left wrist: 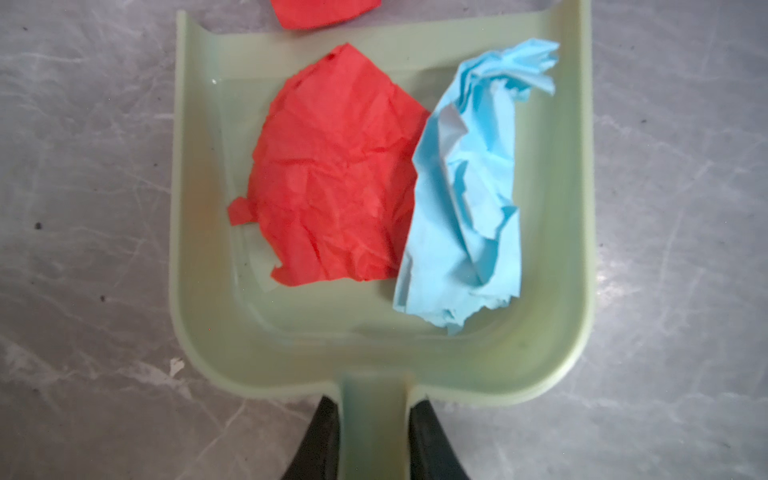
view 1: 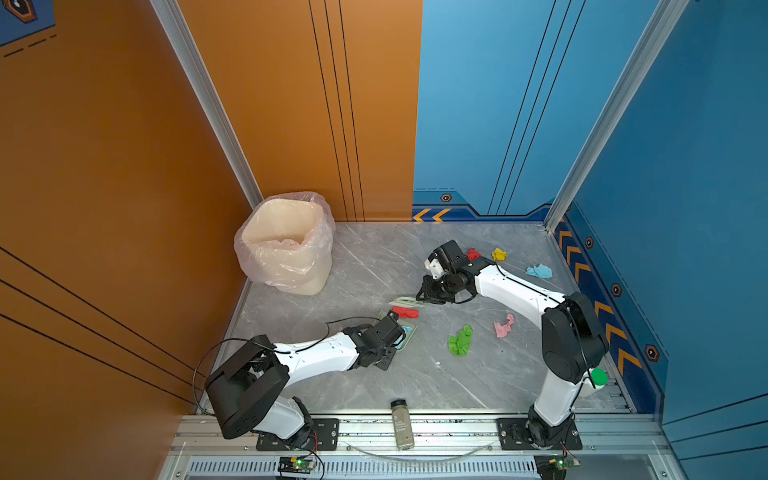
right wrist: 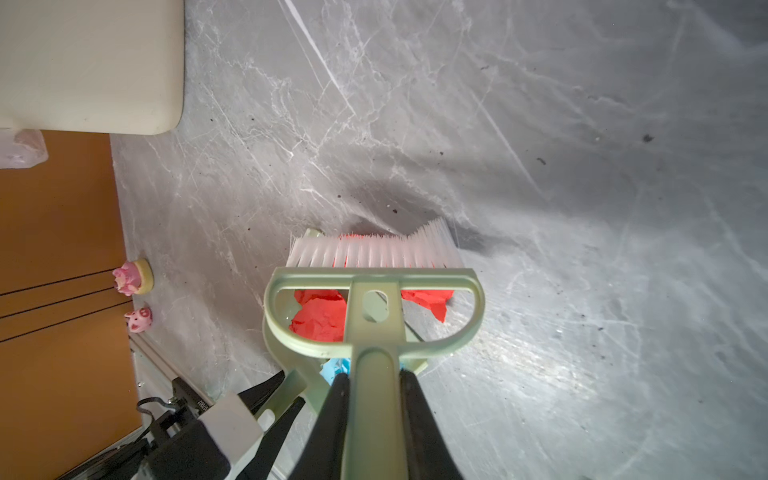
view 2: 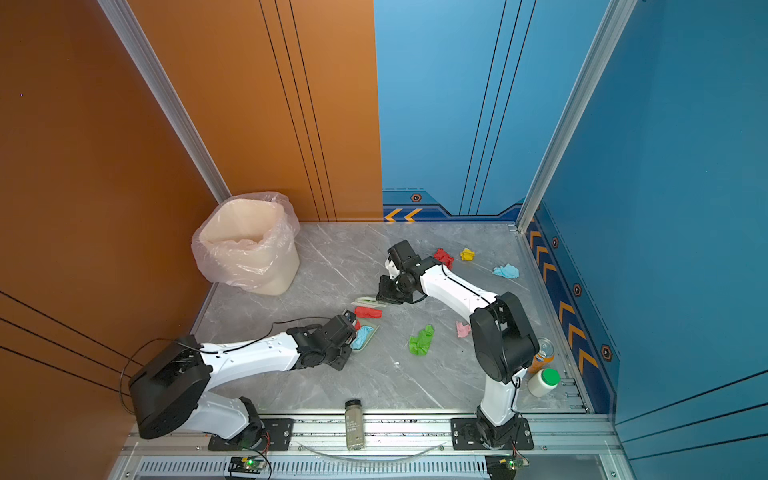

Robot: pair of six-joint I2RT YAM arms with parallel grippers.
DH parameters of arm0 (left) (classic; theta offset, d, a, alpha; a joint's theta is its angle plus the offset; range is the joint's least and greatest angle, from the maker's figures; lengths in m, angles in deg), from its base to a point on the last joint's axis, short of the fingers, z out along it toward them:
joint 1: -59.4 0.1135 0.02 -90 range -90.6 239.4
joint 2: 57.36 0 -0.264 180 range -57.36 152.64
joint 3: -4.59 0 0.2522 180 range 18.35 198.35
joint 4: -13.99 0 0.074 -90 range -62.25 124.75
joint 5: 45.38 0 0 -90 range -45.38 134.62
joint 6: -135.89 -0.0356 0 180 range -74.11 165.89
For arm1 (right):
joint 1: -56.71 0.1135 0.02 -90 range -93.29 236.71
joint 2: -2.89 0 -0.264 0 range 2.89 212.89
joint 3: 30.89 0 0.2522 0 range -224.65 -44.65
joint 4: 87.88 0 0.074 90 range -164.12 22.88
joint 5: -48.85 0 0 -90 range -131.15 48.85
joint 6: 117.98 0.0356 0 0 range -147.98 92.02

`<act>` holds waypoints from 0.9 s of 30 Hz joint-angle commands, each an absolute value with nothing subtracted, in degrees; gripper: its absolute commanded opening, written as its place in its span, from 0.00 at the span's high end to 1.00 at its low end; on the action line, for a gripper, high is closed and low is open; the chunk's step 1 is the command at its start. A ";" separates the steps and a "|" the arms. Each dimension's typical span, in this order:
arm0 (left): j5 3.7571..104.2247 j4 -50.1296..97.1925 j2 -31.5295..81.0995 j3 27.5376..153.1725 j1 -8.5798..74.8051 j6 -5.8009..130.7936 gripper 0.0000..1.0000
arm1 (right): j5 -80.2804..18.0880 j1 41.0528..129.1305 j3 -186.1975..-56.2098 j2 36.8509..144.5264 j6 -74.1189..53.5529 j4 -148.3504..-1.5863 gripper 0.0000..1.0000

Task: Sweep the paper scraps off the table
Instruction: 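Sweep the red strip with the brush into the dustpan held by the left gripper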

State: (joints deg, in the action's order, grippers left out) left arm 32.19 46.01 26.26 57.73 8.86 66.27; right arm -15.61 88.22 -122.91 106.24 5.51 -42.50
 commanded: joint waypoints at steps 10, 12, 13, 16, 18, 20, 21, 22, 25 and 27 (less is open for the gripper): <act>33.90 46.82 29.42 59.49 8.28 65.82 1.00 | -18.30 84.54 -124.31 103.31 3.75 -39.07 1.00; 33.67 46.83 29.17 59.39 8.31 65.92 1.00 | -18.62 84.39 -125.09 105.42 3.42 -38.43 1.00; 33.56 46.82 29.08 59.42 8.21 65.86 1.00 | -18.97 84.49 -125.52 106.30 3.14 -37.99 1.00; 33.31 47.00 28.86 59.42 8.29 66.02 1.00 | -19.54 85.54 -126.04 108.26 1.89 -36.27 1.00; 33.29 47.09 28.95 59.51 8.28 66.06 1.00 | -19.64 86.59 -125.71 108.55 1.02 -35.31 1.00; 33.22 47.09 29.11 59.48 8.42 66.03 1.00 | -19.46 87.70 -125.39 108.30 -0.02 -34.13 1.00; 33.23 47.11 29.25 59.54 8.49 65.97 1.00 | -19.06 88.28 -125.09 107.96 -0.41 -33.59 1.00; 33.27 47.10 29.36 59.50 8.55 65.99 1.00 | -18.29 88.74 -124.73 107.64 -0.71 -33.41 1.00; 33.21 47.17 29.46 59.45 8.93 66.35 1.00 | -15.88 89.87 -122.86 105.64 -0.91 -33.26 1.00; 33.31 46.93 29.38 59.14 9.04 66.59 1.00 | -15.45 90.57 -121.69 104.01 -1.13 -32.42 1.00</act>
